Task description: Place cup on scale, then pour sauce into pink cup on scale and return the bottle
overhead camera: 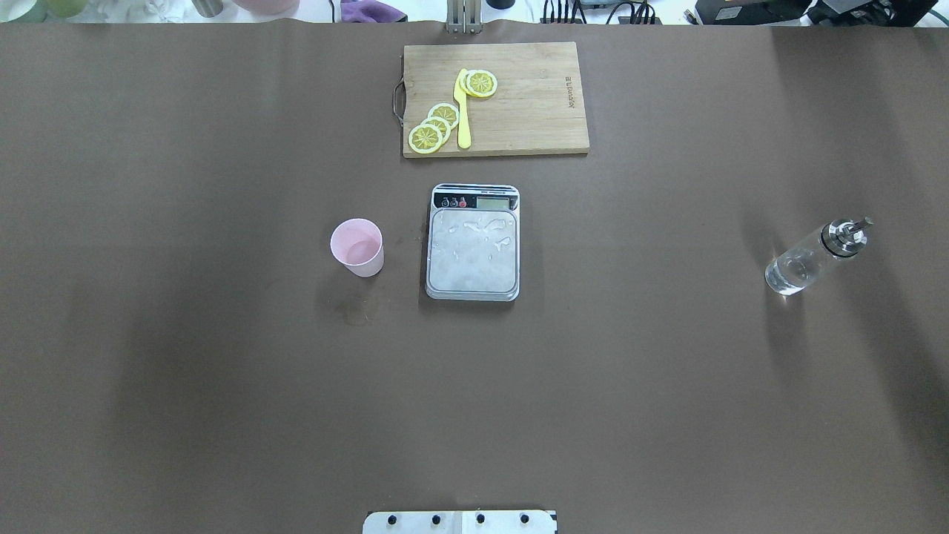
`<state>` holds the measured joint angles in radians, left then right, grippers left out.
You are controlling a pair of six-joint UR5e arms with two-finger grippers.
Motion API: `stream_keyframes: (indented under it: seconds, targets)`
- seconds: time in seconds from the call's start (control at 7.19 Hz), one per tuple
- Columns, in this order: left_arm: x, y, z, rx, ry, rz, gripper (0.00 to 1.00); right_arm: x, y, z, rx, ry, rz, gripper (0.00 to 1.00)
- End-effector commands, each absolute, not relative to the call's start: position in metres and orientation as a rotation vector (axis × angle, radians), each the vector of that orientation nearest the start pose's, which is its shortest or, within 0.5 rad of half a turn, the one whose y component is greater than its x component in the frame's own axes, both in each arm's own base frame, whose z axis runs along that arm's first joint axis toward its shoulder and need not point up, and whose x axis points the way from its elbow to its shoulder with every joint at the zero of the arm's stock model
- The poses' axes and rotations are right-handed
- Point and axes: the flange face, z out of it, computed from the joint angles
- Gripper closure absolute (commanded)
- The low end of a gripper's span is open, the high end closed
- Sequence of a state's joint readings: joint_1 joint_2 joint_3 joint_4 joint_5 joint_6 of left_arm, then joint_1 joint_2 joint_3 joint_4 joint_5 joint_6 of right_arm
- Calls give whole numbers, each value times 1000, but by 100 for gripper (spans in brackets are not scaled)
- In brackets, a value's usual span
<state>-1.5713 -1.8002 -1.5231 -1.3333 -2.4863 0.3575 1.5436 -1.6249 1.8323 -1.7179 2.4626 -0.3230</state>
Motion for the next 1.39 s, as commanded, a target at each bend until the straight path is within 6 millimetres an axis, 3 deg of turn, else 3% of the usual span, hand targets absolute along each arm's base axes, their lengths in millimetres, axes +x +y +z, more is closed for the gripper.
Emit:
stream_keyframes:
  seconds: [0.0, 0.28, 0.42, 0.7, 0.83, 0.97, 1.25]
  targets:
    - [5, -575, 497, 116, 912, 270, 3, 40, -468, 555, 227, -879, -375, 0]
    - [120, -553, 398, 58, 937, 223, 2, 33, -471, 548, 315, -870, -437, 0]
    - [160, -550, 360, 58, 920, 182, 2, 27, -459, 554, 350, -889, -460, 0]
    - [266, -525, 305, 20, 931, 152, 2, -13, -458, 551, 337, -964, -544, 0]
    - [325, -506, 297, 26, 878, 142, 3, -17, -458, 544, 350, -963, -560, 0]
    - [350, -493, 298, 24, 853, 147, 3, -16, -457, 545, 351, -949, -560, 0]
    - [410, -501, 280, -9, 897, 100, 3, -13, -451, 552, 343, -936, -555, 0]
